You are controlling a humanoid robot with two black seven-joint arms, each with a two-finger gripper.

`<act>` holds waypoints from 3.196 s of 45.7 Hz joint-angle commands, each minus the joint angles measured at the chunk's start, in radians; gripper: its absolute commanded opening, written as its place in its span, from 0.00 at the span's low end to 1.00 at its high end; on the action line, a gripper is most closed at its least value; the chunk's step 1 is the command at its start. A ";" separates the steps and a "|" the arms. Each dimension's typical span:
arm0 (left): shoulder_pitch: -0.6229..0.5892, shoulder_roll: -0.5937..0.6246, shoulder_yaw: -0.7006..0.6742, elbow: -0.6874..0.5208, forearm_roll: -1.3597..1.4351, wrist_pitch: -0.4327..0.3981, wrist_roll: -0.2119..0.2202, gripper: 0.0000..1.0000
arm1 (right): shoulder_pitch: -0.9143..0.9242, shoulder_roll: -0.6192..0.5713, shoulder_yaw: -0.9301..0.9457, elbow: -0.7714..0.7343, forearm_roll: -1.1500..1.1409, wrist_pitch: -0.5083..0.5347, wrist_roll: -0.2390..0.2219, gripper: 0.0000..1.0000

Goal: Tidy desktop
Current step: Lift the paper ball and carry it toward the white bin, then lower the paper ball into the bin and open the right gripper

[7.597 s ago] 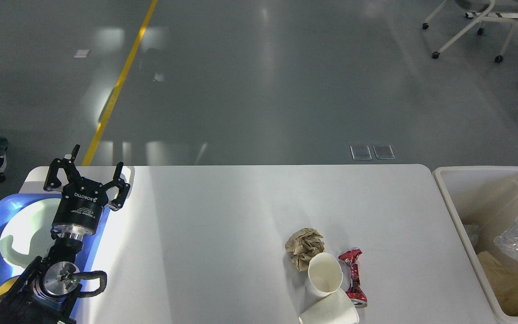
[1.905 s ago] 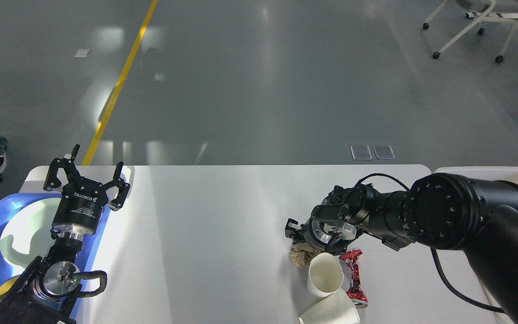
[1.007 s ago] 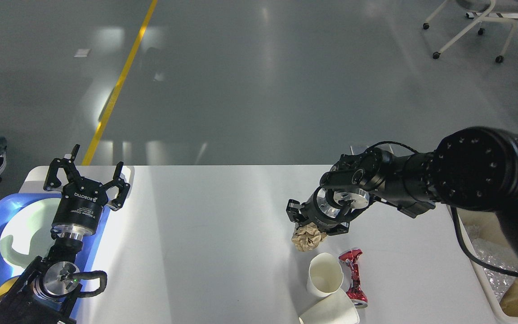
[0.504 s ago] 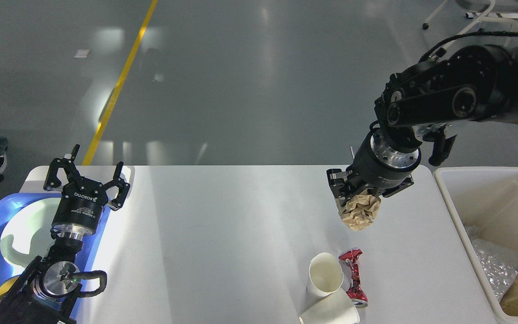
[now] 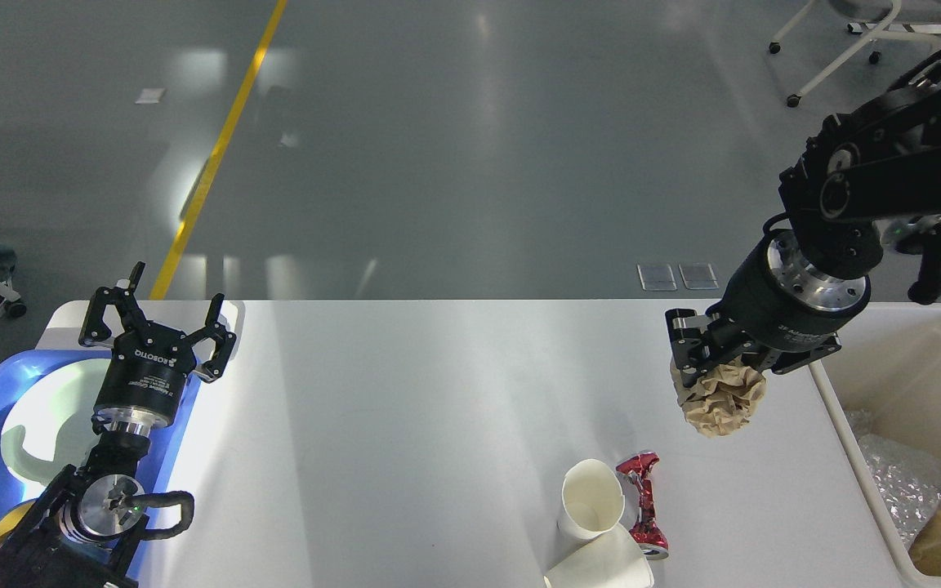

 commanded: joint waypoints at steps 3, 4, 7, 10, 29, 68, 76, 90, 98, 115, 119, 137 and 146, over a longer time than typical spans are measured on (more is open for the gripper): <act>0.000 -0.001 0.000 0.000 0.000 0.000 0.000 0.97 | -0.001 -0.045 -0.054 -0.015 -0.001 -0.004 0.000 0.00; 0.000 -0.001 0.001 0.000 0.000 0.002 0.000 0.97 | -0.002 -0.048 -0.062 -0.015 -0.001 -0.007 0.000 0.00; -0.002 -0.001 0.000 0.000 0.000 0.000 0.000 0.97 | -0.005 -0.063 -0.086 -0.017 0.002 -0.030 0.000 0.00; 0.000 0.001 0.000 0.000 0.000 0.000 0.000 0.97 | -0.010 -0.101 -0.120 -0.021 0.006 -0.050 0.000 0.00; 0.000 -0.001 0.000 0.000 0.000 0.002 -0.002 0.97 | -0.290 -0.399 -0.165 -0.357 -0.014 -0.062 -0.006 0.00; 0.000 -0.001 0.000 0.000 0.000 0.000 -0.002 0.97 | -1.545 -0.335 0.484 -1.406 -0.016 -0.459 -0.006 0.00; 0.000 -0.001 0.000 0.000 0.000 0.000 -0.002 0.97 | -1.706 -0.201 0.486 -1.537 -0.013 -0.606 -0.008 0.00; 0.000 -0.001 0.000 0.000 0.000 0.000 -0.002 0.97 | -1.792 -0.146 0.526 -1.552 -0.013 -0.651 -0.008 0.00; 0.000 0.001 0.000 0.000 0.000 0.002 -0.002 0.97 | -1.794 -0.152 0.521 -1.552 -0.013 -0.657 -0.006 0.07; 0.000 -0.001 0.000 0.002 0.000 0.000 -0.002 0.97 | -1.792 -0.154 0.527 -1.532 -0.017 -0.768 -0.005 1.00; 0.000 -0.001 0.000 0.000 0.000 0.000 0.000 0.97 | -1.789 -0.155 0.526 -1.532 -0.025 -0.766 -0.005 1.00; 0.000 0.001 0.000 0.000 0.000 0.000 0.000 0.97 | -1.727 -0.180 0.513 -1.440 -0.034 -0.729 -0.006 1.00; 0.000 -0.001 0.000 0.000 0.000 0.000 0.000 0.97 | -1.503 -0.339 0.504 -1.160 -0.183 -0.673 -0.015 1.00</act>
